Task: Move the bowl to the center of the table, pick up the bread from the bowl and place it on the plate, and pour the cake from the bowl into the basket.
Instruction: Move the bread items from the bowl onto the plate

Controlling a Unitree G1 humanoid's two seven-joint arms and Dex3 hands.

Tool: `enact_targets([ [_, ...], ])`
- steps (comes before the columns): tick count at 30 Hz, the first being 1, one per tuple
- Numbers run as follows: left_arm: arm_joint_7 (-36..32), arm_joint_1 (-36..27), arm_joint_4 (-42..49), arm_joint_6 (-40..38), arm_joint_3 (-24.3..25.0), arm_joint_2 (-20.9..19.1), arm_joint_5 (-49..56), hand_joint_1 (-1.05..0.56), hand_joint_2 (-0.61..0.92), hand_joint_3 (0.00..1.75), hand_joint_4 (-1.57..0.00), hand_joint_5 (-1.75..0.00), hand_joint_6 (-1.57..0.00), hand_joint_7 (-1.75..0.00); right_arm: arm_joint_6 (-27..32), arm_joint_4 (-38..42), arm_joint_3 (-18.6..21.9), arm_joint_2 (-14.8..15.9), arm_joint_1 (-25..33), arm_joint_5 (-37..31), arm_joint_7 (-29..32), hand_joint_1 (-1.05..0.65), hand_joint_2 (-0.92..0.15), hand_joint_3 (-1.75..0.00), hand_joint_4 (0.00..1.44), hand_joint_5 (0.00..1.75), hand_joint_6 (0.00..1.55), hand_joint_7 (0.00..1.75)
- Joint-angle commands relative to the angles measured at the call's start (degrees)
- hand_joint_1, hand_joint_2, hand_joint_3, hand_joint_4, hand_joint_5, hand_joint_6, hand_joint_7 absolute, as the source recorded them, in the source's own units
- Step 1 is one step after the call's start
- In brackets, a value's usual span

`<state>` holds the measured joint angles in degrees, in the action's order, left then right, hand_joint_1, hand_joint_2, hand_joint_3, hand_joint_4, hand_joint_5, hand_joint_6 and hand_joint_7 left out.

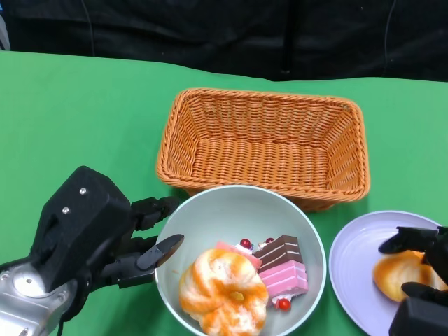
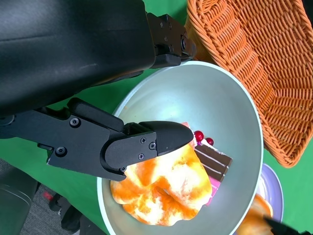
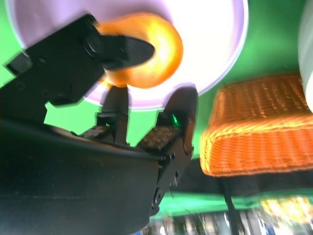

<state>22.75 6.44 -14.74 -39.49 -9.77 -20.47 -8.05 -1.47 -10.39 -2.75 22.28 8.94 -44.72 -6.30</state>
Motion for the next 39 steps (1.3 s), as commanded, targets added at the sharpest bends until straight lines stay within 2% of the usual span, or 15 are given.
enact_targets([
  [1,0.37,-0.34,-0.44,0.06,0.51,-0.68,0.23,-0.55,0.92,0.65,-0.16,-0.11,-0.17,-0.01,4.94,-4.26,-0.19,0.76,0.61,0.51,-4.94,-0.57,-0.92,-0.16,0.01,0.41,0.21,0.00],
  [3,0.37,-0.34,-0.44,0.05,0.52,-0.68,0.23,-0.55,0.92,0.64,-0.16,-0.10,-0.17,-0.01,6.02,-4.99,-0.43,0.83,0.65,0.46,-5.61,-0.59,-0.92,-0.16,0.00,0.41,0.19,0.00],
  [6,0.62,-0.31,-0.36,0.30,0.55,-0.73,0.11,-0.55,0.92,0.65,-0.16,-0.10,-0.17,-0.01,10.74,-14.94,-0.57,1.46,4.23,-3.43,-11.18,-0.77,-0.92,-0.22,0.00,0.22,0.13,0.01],
  [8,0.64,-0.30,-0.23,0.43,0.54,-0.76,0.17,-0.55,0.92,0.64,-0.16,-0.11,-0.17,-0.01,12.51,-18.80,-0.61,1.24,5.58,-5.18,-13.01,-0.82,-0.92,-0.24,0.00,0.18,0.12,0.01],
  [12,0.41,-0.24,-0.45,-0.08,0.68,-0.62,0.13,-0.54,0.92,0.64,-0.17,-0.11,-0.18,-0.01,12.84,-24.13,-0.44,0.72,8.08,-7.84,-13.18,-0.83,-0.92,-0.23,0.02,0.21,0.14,0.03],
  [15,0.48,-0.16,-0.44,-0.05,0.63,-0.76,0.22,-0.54,0.92,0.64,-0.17,-0.11,-0.18,-0.01,13.63,-27.93,-0.85,-0.18,9.73,-11.55,-13.52,-0.84,-0.92,-0.23,0.00,0.29,0.16,0.03],
  [19,0.57,-0.22,-0.40,-0.08,0.86,-0.74,0.02,-0.54,0.92,0.64,-0.17,-0.11,-0.18,-0.01,13.58,-29.90,-1.19,-1.08,10.73,-13.63,-13.43,-0.83,-0.92,-0.23,0.00,0.34,0.18,0.04],
  [20,0.52,-0.29,-0.60,-0.23,0.96,-0.68,-0.08,-0.54,0.92,0.64,-0.17,-0.11,-0.18,-0.01,11.49,-30.91,-1.12,-1.89,11.67,-12.34,-10.17,-0.83,-0.92,-0.23,0.00,0.35,0.18,0.04],
  [21,0.47,-0.33,-0.75,-0.35,1.02,-0.64,-0.15,-0.54,0.92,0.64,-0.16,-0.11,-0.18,-0.01,9.88,-31.58,-1.03,-2.49,12.36,-11.31,-7.71,-0.77,-0.92,-0.23,0.00,0.50,0.22,0.06],
  [24,0.60,-0.38,-0.78,-0.55,1.34,-0.40,-0.74,-0.54,0.92,0.63,-0.15,-0.10,-0.17,-0.01,4.89,-34.35,-1.76,-4.74,13.46,-6.28,-3.00,-0.69,-0.92,-0.23,0.00,0.65,0.25,0.08],
  [29,0.89,-0.37,-0.73,-0.95,1.84,-0.17,-1.94,-0.55,0.92,0.63,-0.14,-0.10,-0.16,0.00,1.41,-35.85,-2.12,-6.27,13.75,-1.92,-3.00,-0.64,-0.92,-0.20,0.00,0.69,0.26,0.09],
  [30,1.19,-0.36,-0.56,-1.36,2.35,0.20,-2.79,-0.55,0.92,0.63,-0.14,-0.10,-0.16,0.00,0.94,-35.73,-3.83,-7.18,12.43,-0.87,-3.61,-0.63,-0.92,-0.20,0.00,0.70,0.26,0.09],
  [32,1.47,-0.30,-0.39,-2.26,3.10,0.74,-4.15,-0.57,0.92,0.62,-0.13,-0.09,-0.15,0.00,0.47,-35.46,-6.43,-8.37,10.41,0.55,-4.44,-0.60,-0.92,-0.10,0.00,0.83,0.29,0.13],
  [39,0.83,0.35,-0.65,-5.63,3.76,1.98,-6.30,-0.61,0.92,0.60,-0.12,-0.09,-0.14,0.00,0.64,-32.28,-11.69,-10.37,4.79,1.54,-7.09,-0.57,-0.92,-0.03,0.00,0.92,0.31,0.16],
])
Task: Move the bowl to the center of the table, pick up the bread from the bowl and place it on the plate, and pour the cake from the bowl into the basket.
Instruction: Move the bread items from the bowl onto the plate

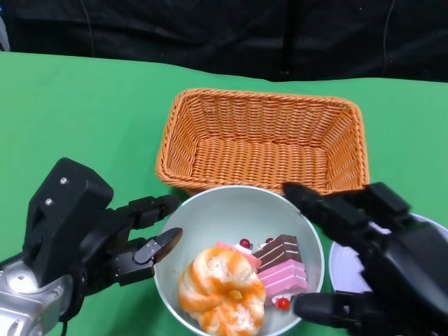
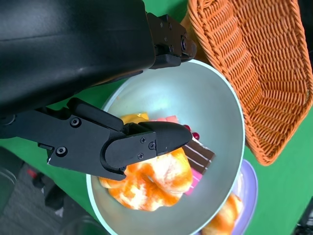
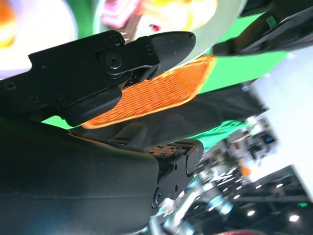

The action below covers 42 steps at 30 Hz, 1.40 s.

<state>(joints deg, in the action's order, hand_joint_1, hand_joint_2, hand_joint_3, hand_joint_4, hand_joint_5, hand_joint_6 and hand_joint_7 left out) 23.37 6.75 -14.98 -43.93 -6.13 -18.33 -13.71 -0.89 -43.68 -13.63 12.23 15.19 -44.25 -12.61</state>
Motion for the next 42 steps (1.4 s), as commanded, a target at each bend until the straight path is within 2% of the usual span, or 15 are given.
enact_targets([
  [1,0.16,0.06,-0.35,-1.14,0.10,-0.01,-0.57,-0.61,0.92,0.60,-0.12,-0.09,-0.14,0.00,0.04,2.41,-1.72,-0.78,-2.38,1.14,-0.80,-0.56,-0.92,-0.03,0.00,0.93,0.31,0.16],
  [8,0.15,0.42,-0.30,-2.25,0.50,1.35,-1.34,-0.61,0.92,0.60,-0.11,-0.09,-0.12,0.00,-0.14,11.99,-7.10,-3.78,-7.94,0.33,0.99,-0.57,-0.92,-0.02,0.03,0.93,0.32,0.18],
  [16,-2.17,0.58,-1.25,-4.90,0.77,4.27,-1.88,-0.62,0.92,0.60,-0.08,-0.09,-0.11,0.00,0.42,19.45,-10.80,-4.53,-11.24,-2.59,3.31,-0.60,-0.92,-0.05,0.06,0.91,0.32,0.17],
  [25,-1.82,0.73,-0.56,-4.05,0.96,4.39,-1.77,-0.65,0.92,0.57,-0.07,-0.09,-0.11,0.00,1.54,23.60,-12.10,-4.37,-12.11,-3.57,4.13,-0.59,-0.92,-0.07,0.08,0.90,0.33,0.17],
  [27,-2.16,0.93,-0.46,-2.81,-0.17,3.25,0.10,-0.61,0.92,0.62,-0.09,-0.11,-0.11,-0.01,1.82,25.96,-12.70,-4.34,-12.25,-4.44,5.17,-0.56,-0.92,-0.07,0.18,0.88,0.44,0.21],
  [30,-2.45,0.75,-0.71,-1.37,-1.16,2.31,2.02,-0.59,0.92,0.64,-0.11,-0.13,-0.13,-0.02,1.55,28.15,-13.30,-3.97,-12.24,-5.44,6.98,-0.51,-0.92,-0.06,0.30,0.83,0.51,0.21],
  [31,-2.58,0.71,-0.73,-1.18,-1.01,2.33,2.24,-0.59,0.92,0.64,-0.11,-0.13,-0.13,-0.02,0.61,29.85,-13.53,-3.69,-12.44,-5.65,8.60,-0.51,-0.92,-0.06,0.32,0.82,0.52,0.21],
  [33,-2.79,0.71,-0.73,-1.08,-0.76,2.44,2.59,-0.57,0.92,0.64,-0.10,-0.13,-0.12,-0.01,-0.90,32.50,-13.89,-3.32,-12.82,-5.74,11.20,-0.43,-0.92,-0.05,0.44,0.83,0.61,0.23],
  [35,-2.70,0.64,-0.69,-0.72,-0.70,2.45,2.94,-0.56,0.92,0.64,-0.10,-0.13,-0.12,-0.01,-2.57,34.72,-14.14,-3.41,-13.09,-5.03,13.74,-0.41,-0.92,-0.04,0.48,0.82,0.63,0.23],
  [37,-2.71,0.55,-0.75,-0.40,-0.85,2.34,3.37,-0.56,0.92,0.64,-0.12,-0.14,-0.12,-0.01,-5.61,37.66,-14.45,-3.69,-13.45,-3.89,17.56,-0.23,-0.92,-0.04,0.73,0.97,0.86,0.33],
  [39,-2.86,0.45,-1.00,-0.40,-0.98,2.38,3.68,-0.56,0.92,0.64,-0.13,-0.15,-0.13,-0.01,-9.09,40.15,-14.55,-3.93,-13.89,-2.96,21.80,-0.17,-0.91,-0.07,0.85,1.18,1.03,0.38],
  [40,-2.87,0.41,-1.06,-0.34,-1.02,2.40,3.79,-0.56,0.92,0.64,-0.13,-0.15,-0.13,-0.01,-10.59,41.19,-14.55,-4.01,-14.11,-2.58,23.65,-0.14,-0.74,-0.50,0.91,1.40,1.09,0.58],
  [41,-2.78,0.36,-1.04,-0.19,-0.95,2.46,3.80,-0.56,0.92,0.64,-0.13,-0.15,-0.13,-0.01,-12.74,42.26,-14.53,-4.24,-14.31,-2.70,27.15,-0.14,-0.59,-0.82,0.92,1.48,1.09,0.70],
  [42,-2.70,0.33,-0.93,-0.03,-0.92,2.50,3.81,-0.56,0.92,0.64,-0.12,-0.15,-0.13,-0.01,-14.57,43.10,-14.50,-4.39,-14.51,-2.92,30.20,-0.14,-0.47,-1.09,0.96,1.61,1.03,0.97],
])
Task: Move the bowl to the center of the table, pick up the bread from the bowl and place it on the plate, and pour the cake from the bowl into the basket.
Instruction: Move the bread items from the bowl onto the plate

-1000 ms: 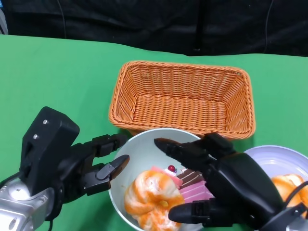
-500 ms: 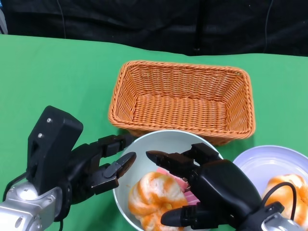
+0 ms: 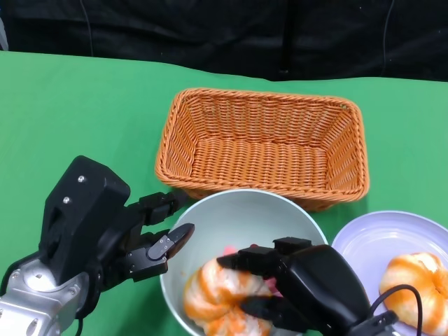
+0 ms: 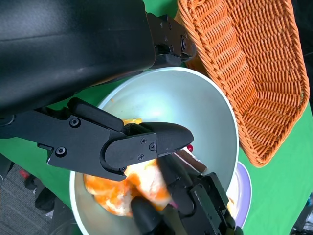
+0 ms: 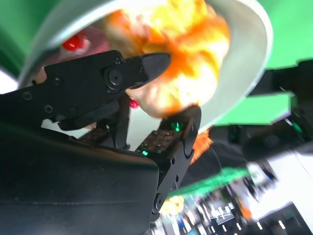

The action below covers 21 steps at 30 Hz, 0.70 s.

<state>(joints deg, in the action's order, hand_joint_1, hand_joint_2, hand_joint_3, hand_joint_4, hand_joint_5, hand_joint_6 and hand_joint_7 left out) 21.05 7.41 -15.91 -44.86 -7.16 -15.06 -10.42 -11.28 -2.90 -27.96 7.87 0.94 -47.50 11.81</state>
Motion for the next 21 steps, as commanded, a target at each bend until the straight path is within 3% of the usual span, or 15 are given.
enact_targets([
  [1,-0.33,-0.34,0.08,1.00,0.14,-0.73,0.51,-0.56,0.92,0.64,-0.12,-0.15,-0.13,-0.01,-5.38,2.94,-0.16,-0.09,-0.44,0.12,7.83,-0.14,-0.38,-1.28,0.99,1.69,0.97,1.20],
  [4,-0.29,-0.25,0.51,1.39,-0.11,-0.81,0.81,-0.57,0.92,0.64,-0.13,-0.15,-0.13,-0.01,-8.70,3.86,0.03,-0.06,-0.99,-0.01,12.43,-0.14,-0.29,-1.46,1.00,1.74,0.90,1.44],
  [10,-0.38,-0.29,0.42,1.46,-0.42,-0.71,1.18,-0.58,0.92,0.64,-0.13,-0.17,-0.14,-0.01,-12.97,2.13,1.11,0.06,-1.92,-2.41,20.42,-0.20,-0.26,-1.55,1.01,1.75,0.80,1.65],
  [14,0.00,-0.33,0.58,1.73,-0.30,-0.77,1.36,-0.58,0.92,0.63,-0.12,-0.17,-0.14,-0.01,-13.39,-3.23,3.14,0.72,-1.08,-1.09,19.24,-0.23,-0.26,-1.56,1.01,1.75,0.81,1.62],
  [17,0.16,-0.32,0.98,2.06,-0.30,-0.83,1.45,-0.58,0.92,0.63,-0.11,-0.16,-0.14,-0.01,-13.07,-7.53,5.63,1.35,-0.27,0.66,17.65,-0.20,-0.15,-1.68,1.04,1.75,0.86,1.61],
  [21,0.04,-0.34,0.96,1.81,-0.27,-0.84,1.50,-0.58,0.92,0.63,-0.09,-0.16,-0.13,-0.01,-12.18,-12.72,9.27,2.00,0.79,4.12,13.79,-0.20,-0.11,-1.74,1.04,1.75,0.86,1.62],
])
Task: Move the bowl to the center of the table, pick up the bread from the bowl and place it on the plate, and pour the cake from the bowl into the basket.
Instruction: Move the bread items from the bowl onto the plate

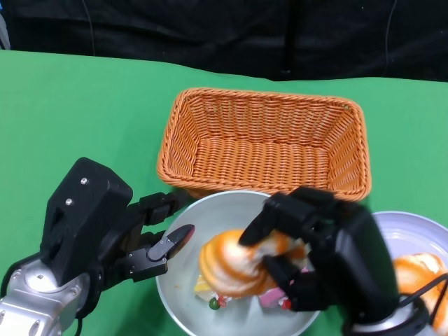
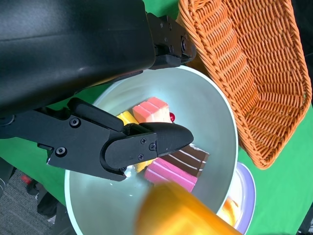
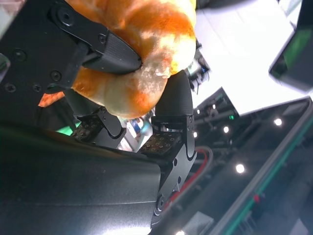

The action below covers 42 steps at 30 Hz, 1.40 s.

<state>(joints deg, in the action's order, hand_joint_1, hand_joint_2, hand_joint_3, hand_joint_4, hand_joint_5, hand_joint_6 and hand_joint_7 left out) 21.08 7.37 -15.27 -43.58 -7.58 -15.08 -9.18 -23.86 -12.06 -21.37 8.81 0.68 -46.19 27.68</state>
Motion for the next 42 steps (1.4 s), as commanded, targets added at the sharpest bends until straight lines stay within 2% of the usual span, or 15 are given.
enact_targets([
  [1,0.02,-0.32,0.38,0.57,0.17,-0.82,0.25,-0.58,0.92,0.63,-0.09,-0.16,-0.13,-0.01,0.56,-4.68,3.61,1.05,1.37,3.76,-3.03,-0.19,-0.10,-1.74,1.04,1.75,0.86,1.61],
  [4,0.06,-0.33,0.48,0.65,0.20,-0.82,0.23,-0.57,0.92,0.63,-0.09,-0.16,-0.13,-0.01,0.56,-5.86,4.84,0.57,1.90,4.69,-4.65,-0.19,-0.10,-1.75,1.03,1.75,0.87,1.61],
  [8,0.31,-0.50,0.12,0.52,0.76,-1.07,-0.15,-0.58,0.92,0.63,-0.09,-0.16,-0.14,-0.01,4.13,-13.33,11.89,0.84,5.35,14.66,-10.71,-0.13,-0.10,-1.75,1.03,1.75,0.88,1.60],
  [11,0.67,-0.79,-0.36,1.36,0.82,-1.60,0.00,-0.59,0.92,0.63,-0.09,-0.17,-0.14,-0.01,6.13,-15.84,15.60,0.85,7.30,21.74,-14.68,-0.07,-0.11,-1.75,1.02,1.75,0.88,1.59],
  [18,0.99,-1.99,-1.62,5.55,0.50,-3.44,1.64,-0.57,0.92,0.59,-0.13,-0.19,-0.16,-0.01,8.06,-16.74,22.80,1.62,9.16,22.45,-17.68,-0.01,-0.10,-1.75,1.05,1.75,0.89,1.60],
  [21,1.27,-3.46,-2.56,14.91,-1.39,-7.05,6.75,-0.56,0.92,0.55,-0.21,-0.23,-0.22,-0.04,8.24,-15.15,25.51,2.19,9.98,22.54,-18.25,0.01,-0.08,-1.75,1.05,1.75,0.89,1.58],
  [24,1.81,-4.11,-1.57,20.73,-1.75,-8.23,8.71,-0.57,0.92,0.53,-0.22,-0.25,-0.24,-0.05,7.83,-14.38,26.26,2.24,10.06,22.25,-18.70,0.01,-0.08,-1.75,1.05,1.75,0.89,1.57],
  [28,5.72,-3.42,2.44,44.38,-3.04,-17.11,16.62,-0.59,0.92,0.46,-0.18,-0.25,-0.25,-0.05,10.93,-10.85,27.69,3.83,9.62,18.08,-18.87,-0.02,-0.06,-1.75,1.05,1.75,0.88,1.59],
  [30,4.87,-3.49,4.23,53.49,-2.99,-19.54,20.10,-0.57,0.92,0.39,-0.21,-0.29,-0.31,-0.07,11.65,-8.77,27.62,4.24,9.14,17.14,-18.81,-0.02,-0.05,-1.75,1.04,1.75,0.87,1.60],
  [35,0.63,-3.65,9.95,70.66,-1.87,-20.41,24.73,-0.56,0.92,0.25,-0.27,-0.39,-0.43,-0.10,11.92,-5.29,27.26,5.38,8.26,16.32,-18.97,-0.02,-0.05,-1.74,1.03,1.75,0.87,1.60],
  [36,-1.12,-3.14,12.26,76.51,-1.75,-20.42,26.13,-0.55,0.92,0.22,-0.28,-0.42,-0.45,-0.10,12.06,-3.95,27.08,5.81,8.05,15.82,-18.87,-0.04,-0.05,-1.73,1.02,1.75,0.87,1.60],
  [39,-5.84,-1.19,17.98,90.37,-1.60,-20.30,30.82,-0.54,0.92,0.11,-0.22,-0.70,-0.53,-0.08,12.78,-1.29,26.57,6.57,7.79,14.05,-18.72,-0.07,-0.05,-1.72,1.02,1.75,0.86,1.60],
  [42,-8.42,0.50,21.76,98.09,-1.62,-20.30,34.60,-0.56,0.92,0.06,-0.24,-0.80,-0.56,-0.09,15.72,-1.10,25.97,6.49,7.84,13.19,-20.24,-0.08,-0.08,-1.69,1.00,1.75,0.83,1.61],
])
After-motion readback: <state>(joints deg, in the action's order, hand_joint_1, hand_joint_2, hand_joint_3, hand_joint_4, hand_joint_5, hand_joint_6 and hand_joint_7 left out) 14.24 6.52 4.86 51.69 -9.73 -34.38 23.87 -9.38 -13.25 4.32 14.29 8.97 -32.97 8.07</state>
